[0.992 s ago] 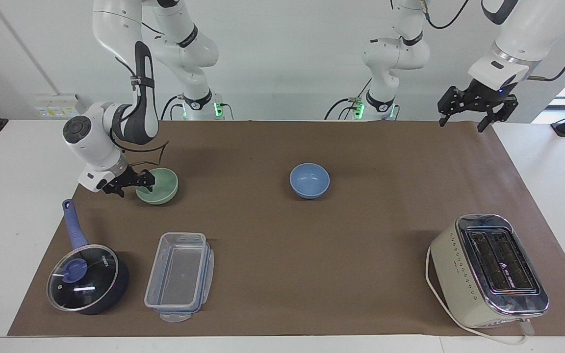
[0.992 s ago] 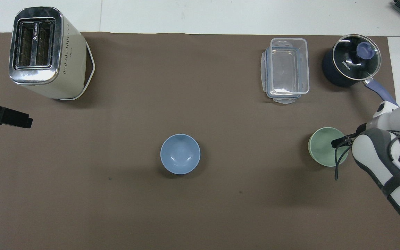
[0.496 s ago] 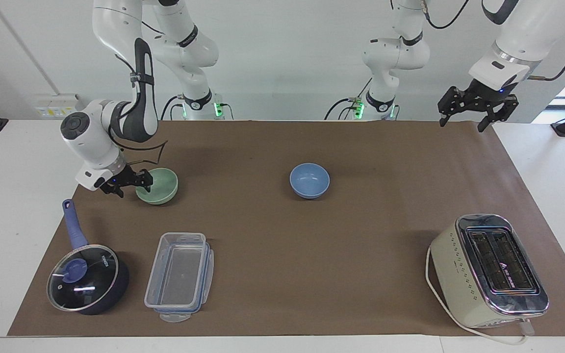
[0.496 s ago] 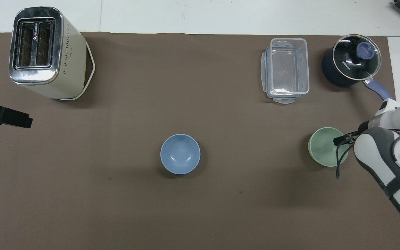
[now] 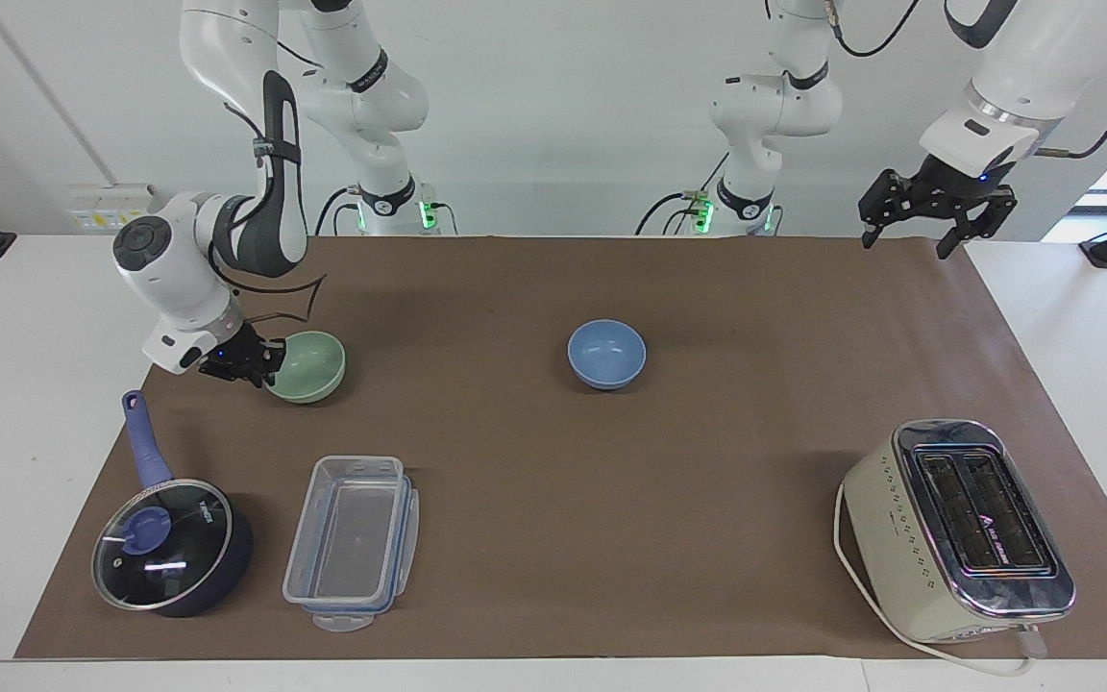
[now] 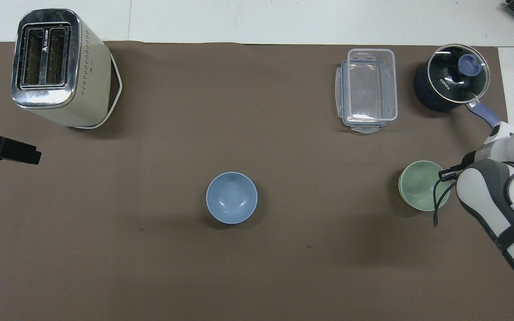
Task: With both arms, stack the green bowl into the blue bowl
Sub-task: 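Reach the right gripper to the green bowl rim and grasp it, then lift the green bowl with the right gripper over the blue bowl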
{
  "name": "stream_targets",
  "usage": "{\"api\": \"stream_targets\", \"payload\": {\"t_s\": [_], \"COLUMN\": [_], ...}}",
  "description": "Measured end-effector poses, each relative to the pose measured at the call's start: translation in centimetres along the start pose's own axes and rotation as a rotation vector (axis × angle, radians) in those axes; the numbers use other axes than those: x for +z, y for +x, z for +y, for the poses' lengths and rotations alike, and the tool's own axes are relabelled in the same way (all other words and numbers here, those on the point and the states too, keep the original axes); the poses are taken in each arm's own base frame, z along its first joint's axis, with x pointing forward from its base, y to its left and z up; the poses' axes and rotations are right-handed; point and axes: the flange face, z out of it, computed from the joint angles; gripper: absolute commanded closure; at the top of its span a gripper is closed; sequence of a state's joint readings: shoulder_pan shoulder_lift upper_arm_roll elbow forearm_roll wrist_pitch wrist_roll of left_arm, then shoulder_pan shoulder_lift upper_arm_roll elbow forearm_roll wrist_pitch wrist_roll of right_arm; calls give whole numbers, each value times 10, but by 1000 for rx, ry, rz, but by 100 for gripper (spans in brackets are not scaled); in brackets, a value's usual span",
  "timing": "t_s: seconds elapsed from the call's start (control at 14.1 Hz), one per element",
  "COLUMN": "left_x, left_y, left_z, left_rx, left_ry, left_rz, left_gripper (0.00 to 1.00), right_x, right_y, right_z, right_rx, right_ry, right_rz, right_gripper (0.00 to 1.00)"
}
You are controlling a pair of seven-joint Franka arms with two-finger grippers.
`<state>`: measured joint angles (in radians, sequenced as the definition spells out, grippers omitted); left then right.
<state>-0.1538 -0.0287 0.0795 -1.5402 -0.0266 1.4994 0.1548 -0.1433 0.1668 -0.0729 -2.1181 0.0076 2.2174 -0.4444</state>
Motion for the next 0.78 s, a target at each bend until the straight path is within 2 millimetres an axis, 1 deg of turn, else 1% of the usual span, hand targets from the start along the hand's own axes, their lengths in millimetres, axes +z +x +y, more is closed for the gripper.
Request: {"api": "stream_targets", "payload": {"t_s": [0.28, 0.35, 0.42, 0.57, 0.64, 0.78], "left_x": [0, 0, 0, 0, 0, 0], "left_y": [0, 0, 0, 0, 0, 0], "left_z": [0, 0, 0, -1, 0, 0], "left_rx": [-1, -1, -1, -1, -1, -1], "left_ry": [0, 0, 0, 0, 0, 0], "left_rz": [0, 0, 0, 0, 0, 0], "left_gripper": [0, 0, 0, 0, 0, 0], "right_x": [-7, -11, -20, -48, -65, -94], "right_y": [3, 5, 9, 21, 28, 41], "right_z": [-2, -3, -3, -6, -12, -32], "right_rx": [-7, -12, -30, -71, -93, -137], "right_ry": [-1, -1, 0, 1, 1, 4], "right_rz": [0, 0, -4, -3, 0, 7], "right_gripper": [100, 100, 100, 100, 100, 100]}}
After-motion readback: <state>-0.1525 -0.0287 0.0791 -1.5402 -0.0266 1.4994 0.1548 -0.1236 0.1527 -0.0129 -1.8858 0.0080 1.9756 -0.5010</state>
